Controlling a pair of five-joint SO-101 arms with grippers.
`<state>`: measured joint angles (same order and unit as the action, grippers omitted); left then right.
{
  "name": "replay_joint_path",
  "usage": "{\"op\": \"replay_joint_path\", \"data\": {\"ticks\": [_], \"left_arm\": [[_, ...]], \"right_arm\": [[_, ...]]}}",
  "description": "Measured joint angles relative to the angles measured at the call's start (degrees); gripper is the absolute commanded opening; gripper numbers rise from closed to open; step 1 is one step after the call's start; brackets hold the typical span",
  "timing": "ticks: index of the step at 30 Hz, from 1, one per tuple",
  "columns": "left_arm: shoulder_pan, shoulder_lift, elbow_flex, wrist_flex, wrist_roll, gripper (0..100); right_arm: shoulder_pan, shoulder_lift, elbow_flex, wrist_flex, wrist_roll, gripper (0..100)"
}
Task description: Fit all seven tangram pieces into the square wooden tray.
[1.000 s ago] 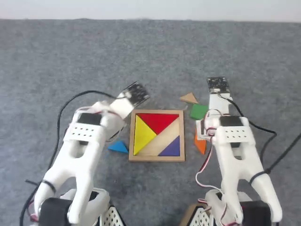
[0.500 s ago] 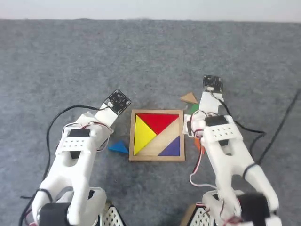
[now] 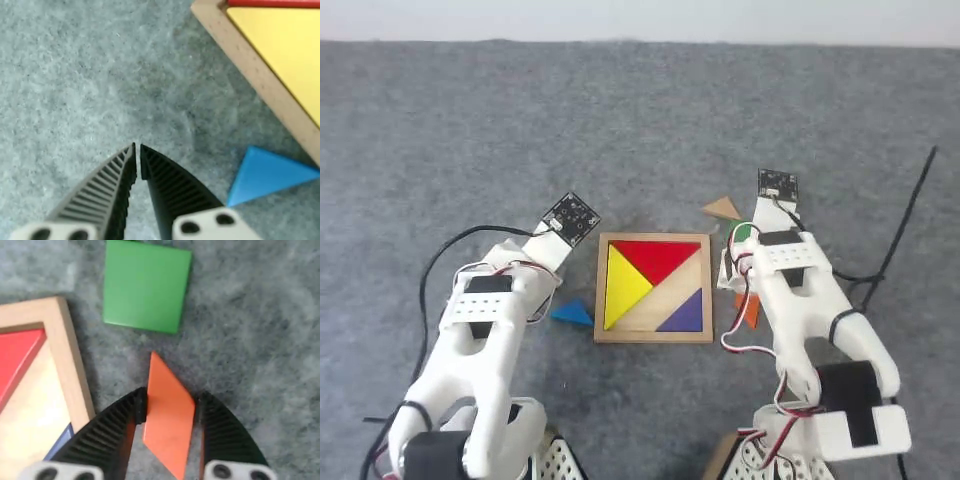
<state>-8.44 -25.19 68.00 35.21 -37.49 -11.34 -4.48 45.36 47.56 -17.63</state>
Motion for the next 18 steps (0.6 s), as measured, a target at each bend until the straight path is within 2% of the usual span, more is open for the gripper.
{"op": "replay_joint_path", "data": {"ticks": [7,18], "left_arm": [[0.00,0.00,0.00,0.00,0.00,1],[0.00,0.00,0.00,0.00,0.00,1]], "right_arm": [[0.18,2.29,-2.29,1.58,1.05,2.2],[0.53,3.78,-6.15,5.63,1.58,2.0]]}}
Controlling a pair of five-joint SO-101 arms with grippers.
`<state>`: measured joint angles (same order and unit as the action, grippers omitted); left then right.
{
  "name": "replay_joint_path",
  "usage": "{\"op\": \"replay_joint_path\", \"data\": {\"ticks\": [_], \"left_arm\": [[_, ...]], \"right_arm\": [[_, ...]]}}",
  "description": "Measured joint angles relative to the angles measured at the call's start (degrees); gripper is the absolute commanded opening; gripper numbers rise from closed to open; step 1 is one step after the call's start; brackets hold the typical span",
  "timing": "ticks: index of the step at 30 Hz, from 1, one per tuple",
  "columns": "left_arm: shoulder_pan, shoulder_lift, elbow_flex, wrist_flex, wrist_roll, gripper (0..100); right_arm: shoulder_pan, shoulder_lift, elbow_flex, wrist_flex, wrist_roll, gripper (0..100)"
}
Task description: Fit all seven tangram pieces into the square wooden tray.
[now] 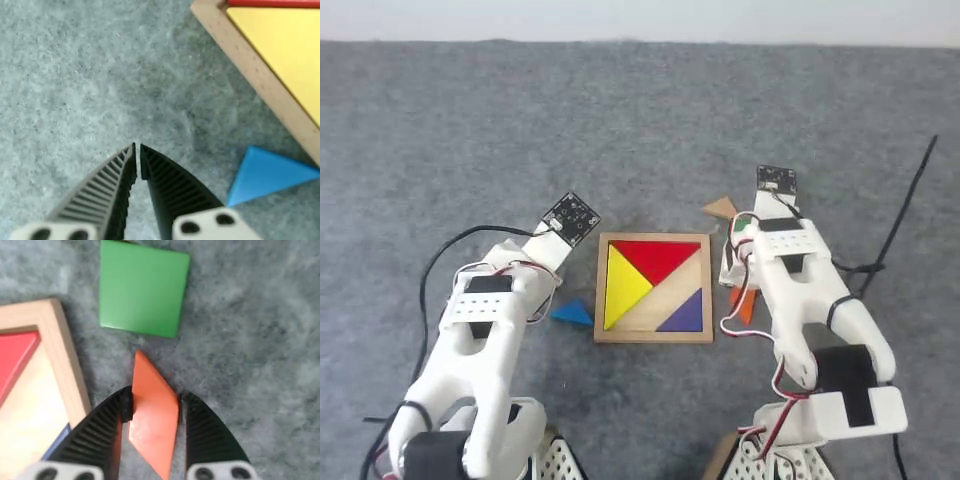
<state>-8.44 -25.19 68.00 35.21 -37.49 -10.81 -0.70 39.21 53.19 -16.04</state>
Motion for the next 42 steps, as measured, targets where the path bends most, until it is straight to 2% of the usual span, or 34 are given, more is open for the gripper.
{"op": "replay_joint_path", "data": {"ticks": [15,20,26,30,32,37,42], "left_arm": [[0.00,0.00,0.00,0.00,0.00,1],[0.00,0.00,0.00,0.00,0.00,1],[0.00,0.00,0.00,0.00,0.00,1],[0.00,0.00,0.00,0.00,0.00,1],[0.00,0.00,0.00,0.00,0.00,1],[-0.44,0.00,0.00,0.00,0.00,1],[-0.35,0.00,0.00,0.00,0.00,1]], "right_arm": [[-0.44,0.09,-7.74,10.02,2.90,1.9],[-5.10,0.35,-13.63,15.30,6.51,2.0],[-13.19,3.08,-15.12,15.91,8.62,2.0],[-14.51,7.03,-15.12,13.89,10.29,2.2],[-14.51,8.70,-15.21,12.40,10.90,4.6],[-14.51,11.16,-18.29,11.69,10.99,17.9],[-15.03,12.48,-19.34,12.04,11.52,18.4]]}}
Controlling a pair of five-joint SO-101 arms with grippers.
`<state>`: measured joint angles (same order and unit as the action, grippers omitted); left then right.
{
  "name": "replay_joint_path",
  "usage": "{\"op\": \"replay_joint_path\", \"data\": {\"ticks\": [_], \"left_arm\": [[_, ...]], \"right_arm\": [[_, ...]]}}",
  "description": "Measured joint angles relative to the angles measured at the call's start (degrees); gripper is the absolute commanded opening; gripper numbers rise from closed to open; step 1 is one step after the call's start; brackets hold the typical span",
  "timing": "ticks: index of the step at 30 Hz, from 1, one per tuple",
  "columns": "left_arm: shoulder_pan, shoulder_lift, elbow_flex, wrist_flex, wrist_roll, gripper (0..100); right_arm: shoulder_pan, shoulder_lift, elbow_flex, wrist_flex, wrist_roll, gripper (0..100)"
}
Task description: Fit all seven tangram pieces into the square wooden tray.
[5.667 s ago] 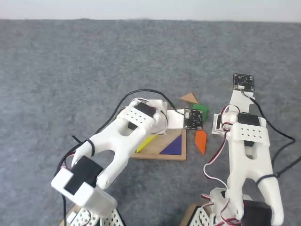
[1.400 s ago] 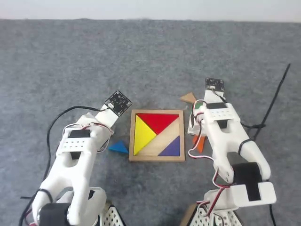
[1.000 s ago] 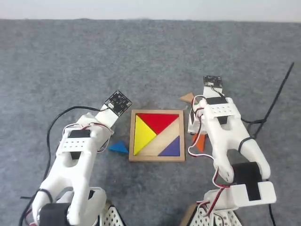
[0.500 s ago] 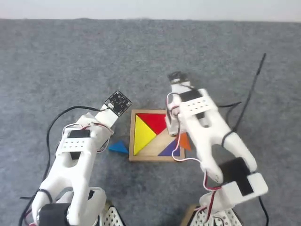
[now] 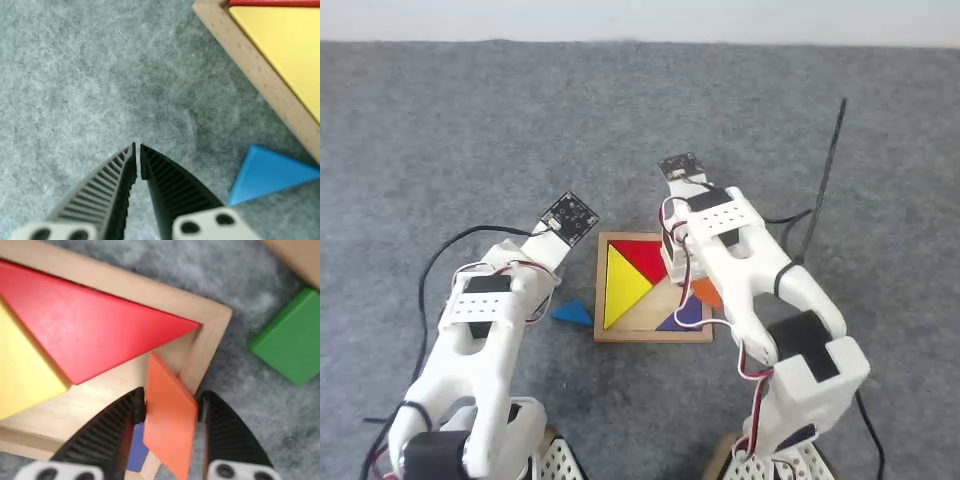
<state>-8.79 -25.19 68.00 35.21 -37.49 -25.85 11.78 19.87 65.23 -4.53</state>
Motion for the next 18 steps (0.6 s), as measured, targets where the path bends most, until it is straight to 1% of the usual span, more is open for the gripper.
{"op": "replay_joint_path", "data": {"ticks": [9,18], "left_arm": [[0.00,0.00,0.00,0.00,0.00,1],[0.00,0.00,0.00,0.00,0.00,1]], "right_arm": [[0.09,0.35,-1.49,0.18,0.09,18.8],[0.00,0.35,-12.04,10.64,0.09,18.8]]}}
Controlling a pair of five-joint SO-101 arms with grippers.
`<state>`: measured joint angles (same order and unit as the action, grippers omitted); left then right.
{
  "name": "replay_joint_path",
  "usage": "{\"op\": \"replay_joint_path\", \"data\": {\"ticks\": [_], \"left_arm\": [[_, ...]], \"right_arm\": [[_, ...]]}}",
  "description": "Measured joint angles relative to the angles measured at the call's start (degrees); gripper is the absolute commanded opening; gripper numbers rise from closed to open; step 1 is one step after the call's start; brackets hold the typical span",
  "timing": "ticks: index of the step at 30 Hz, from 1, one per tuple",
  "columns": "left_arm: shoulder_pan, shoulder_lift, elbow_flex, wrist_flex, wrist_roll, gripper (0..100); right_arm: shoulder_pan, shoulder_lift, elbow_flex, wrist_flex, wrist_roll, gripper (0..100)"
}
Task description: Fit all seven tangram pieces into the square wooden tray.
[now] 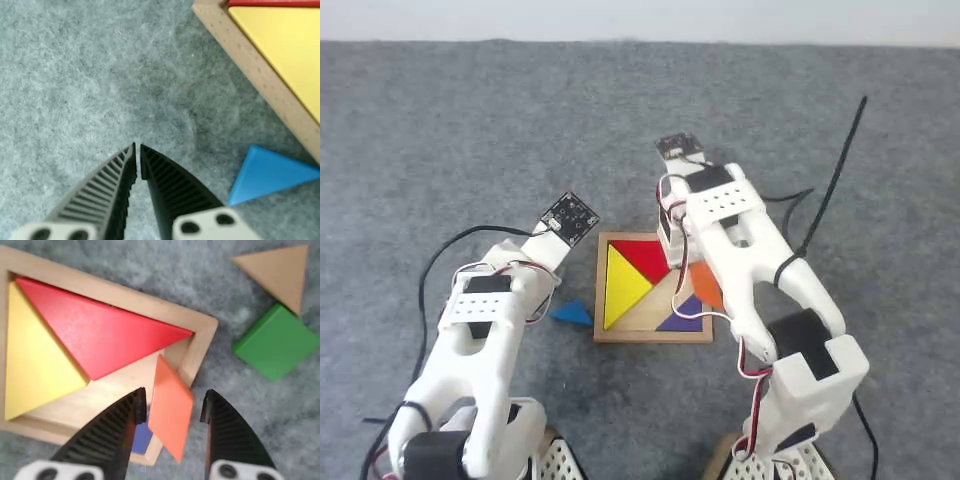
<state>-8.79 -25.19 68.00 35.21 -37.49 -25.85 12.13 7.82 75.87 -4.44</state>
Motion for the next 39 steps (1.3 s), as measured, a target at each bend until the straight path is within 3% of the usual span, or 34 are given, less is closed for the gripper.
{"op": "replay_joint_path", "data": {"ticks": [9,21,39], "left_arm": [[0.00,0.00,0.00,0.00,0.00,1],[0.00,0.00,0.00,0.00,0.00,1],[-0.09,0.00,0.00,0.00,0.00,1]], "right_arm": [[4.75,0.00,-0.88,2.46,0.00,18.8],[2.55,0.00,6.77,-6.59,-3.60,18.4],[1.32,4.04,3.87,-3.78,-4.22,18.3]]}}
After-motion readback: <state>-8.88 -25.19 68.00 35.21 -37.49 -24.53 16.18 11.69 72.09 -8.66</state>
